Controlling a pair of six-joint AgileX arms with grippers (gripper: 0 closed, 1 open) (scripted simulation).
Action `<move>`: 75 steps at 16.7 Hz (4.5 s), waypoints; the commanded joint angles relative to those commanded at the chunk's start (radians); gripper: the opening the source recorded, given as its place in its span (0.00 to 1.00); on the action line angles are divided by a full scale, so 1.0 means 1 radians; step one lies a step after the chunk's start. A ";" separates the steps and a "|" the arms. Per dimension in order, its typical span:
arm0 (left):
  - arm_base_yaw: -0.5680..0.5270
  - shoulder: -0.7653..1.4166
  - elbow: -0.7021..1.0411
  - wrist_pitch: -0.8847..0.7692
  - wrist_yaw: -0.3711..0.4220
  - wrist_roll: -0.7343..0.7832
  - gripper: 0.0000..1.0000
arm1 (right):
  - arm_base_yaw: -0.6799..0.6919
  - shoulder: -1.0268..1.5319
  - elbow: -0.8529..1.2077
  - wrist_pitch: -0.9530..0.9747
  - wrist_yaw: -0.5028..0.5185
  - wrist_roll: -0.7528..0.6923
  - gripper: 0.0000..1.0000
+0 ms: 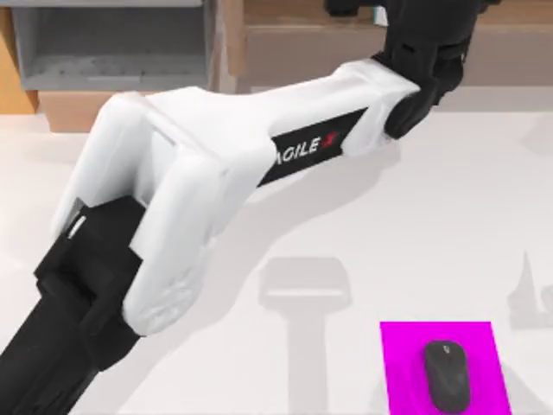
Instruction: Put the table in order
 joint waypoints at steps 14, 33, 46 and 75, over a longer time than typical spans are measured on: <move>0.000 0.000 0.000 0.000 0.000 0.000 0.00 | 0.000 0.000 0.000 0.000 0.000 0.000 1.00; -0.056 -0.154 -0.223 0.074 -0.054 0.006 0.00 | 0.000 0.000 0.000 0.000 0.000 0.000 1.00; -0.034 -0.439 -0.617 0.117 0.265 0.194 0.00 | 0.000 0.000 0.000 0.000 0.000 0.000 1.00; 0.579 -0.804 -1.442 0.350 0.594 1.517 0.00 | 0.000 0.000 0.000 0.000 0.000 0.000 1.00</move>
